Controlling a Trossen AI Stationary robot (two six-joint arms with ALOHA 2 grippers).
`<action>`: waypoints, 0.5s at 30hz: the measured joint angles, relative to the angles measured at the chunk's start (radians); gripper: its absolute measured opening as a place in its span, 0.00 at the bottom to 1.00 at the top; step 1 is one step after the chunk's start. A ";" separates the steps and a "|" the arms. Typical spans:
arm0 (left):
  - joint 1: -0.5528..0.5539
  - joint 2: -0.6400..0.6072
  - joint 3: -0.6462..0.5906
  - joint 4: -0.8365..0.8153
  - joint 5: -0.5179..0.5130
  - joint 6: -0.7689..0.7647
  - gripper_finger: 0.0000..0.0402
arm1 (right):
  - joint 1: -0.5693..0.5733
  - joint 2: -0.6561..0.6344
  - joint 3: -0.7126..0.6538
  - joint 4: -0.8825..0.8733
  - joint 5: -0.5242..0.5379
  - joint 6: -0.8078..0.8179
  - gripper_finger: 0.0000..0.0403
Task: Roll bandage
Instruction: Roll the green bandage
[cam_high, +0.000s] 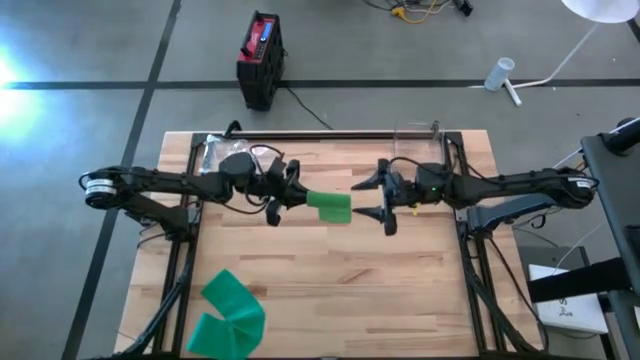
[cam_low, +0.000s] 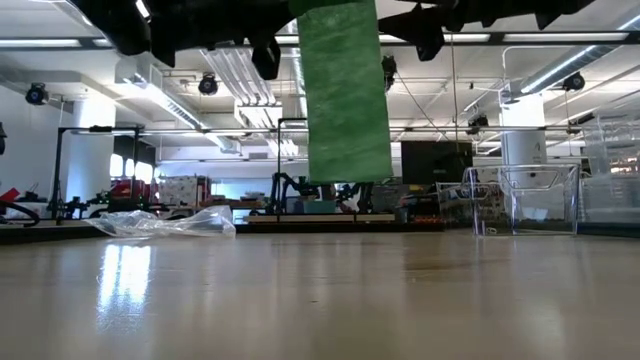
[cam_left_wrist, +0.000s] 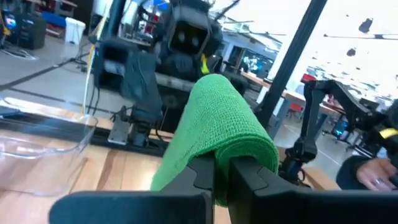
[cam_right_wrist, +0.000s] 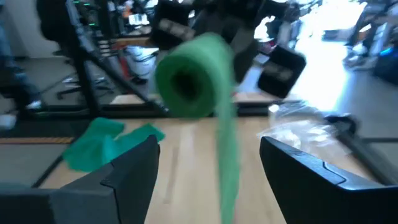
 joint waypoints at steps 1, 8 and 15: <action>0.000 -0.001 -0.001 0.005 0.015 0.006 0.01 | 0.000 0.000 0.005 0.004 0.020 -0.011 0.68; -0.001 0.000 -0.001 0.036 0.004 -0.038 0.01 | 0.023 0.044 0.015 0.036 0.012 -0.023 0.66; -0.001 0.014 -0.001 0.062 -0.012 -0.087 0.01 | 0.030 0.117 0.016 0.164 0.059 -0.057 0.63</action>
